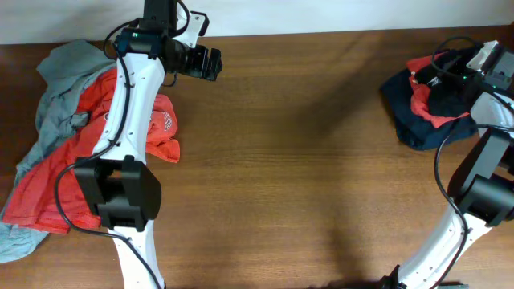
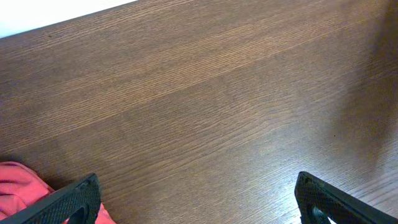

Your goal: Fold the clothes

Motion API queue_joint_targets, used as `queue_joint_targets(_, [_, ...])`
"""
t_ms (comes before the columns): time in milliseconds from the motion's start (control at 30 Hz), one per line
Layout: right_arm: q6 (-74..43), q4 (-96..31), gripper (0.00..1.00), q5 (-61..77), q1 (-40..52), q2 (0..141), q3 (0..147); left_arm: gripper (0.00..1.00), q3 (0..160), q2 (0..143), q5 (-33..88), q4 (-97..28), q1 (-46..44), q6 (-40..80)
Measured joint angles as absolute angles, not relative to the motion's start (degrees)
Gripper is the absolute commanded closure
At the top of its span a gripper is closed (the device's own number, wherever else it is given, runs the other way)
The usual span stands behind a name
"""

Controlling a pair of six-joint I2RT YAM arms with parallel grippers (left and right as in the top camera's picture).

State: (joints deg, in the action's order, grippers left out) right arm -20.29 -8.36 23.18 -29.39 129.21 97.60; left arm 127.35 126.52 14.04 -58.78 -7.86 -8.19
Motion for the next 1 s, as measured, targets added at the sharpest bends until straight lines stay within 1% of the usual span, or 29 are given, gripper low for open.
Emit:
queue_joint_targets(167, [-19.25, -9.32, 0.96, 26.22, -30.92, 126.50, 97.60, 0.01, 127.35, 126.52, 14.04, -58.78, -7.86, -8.16])
queue_joint_targets(333, [-19.33, -9.96, 0.96, 28.93, -33.58, 118.83, 97.62, 0.01, 127.35, 126.52, 13.98, -58.96, -7.86, -8.19])
queue_joint_targets(567, [-22.02, -12.80, 0.95, 27.99, -34.87, 112.07, 99.37, 0.01, 127.35, 126.52, 11.77, -58.96, -7.86, -8.19])
queue_joint_targets(800, [-24.23, -15.49, 0.93, 24.25, -35.14, 116.38, 99.44, 0.01, 127.35, 126.52, 11.07, -58.96, -7.86, -8.19])
queue_joint_targets(1000, [-25.32, -14.79, 0.93, 22.68, -36.07, 125.16, 99.42, 0.01, 127.35, 126.52, 11.03, -59.05, -7.86, -8.19])
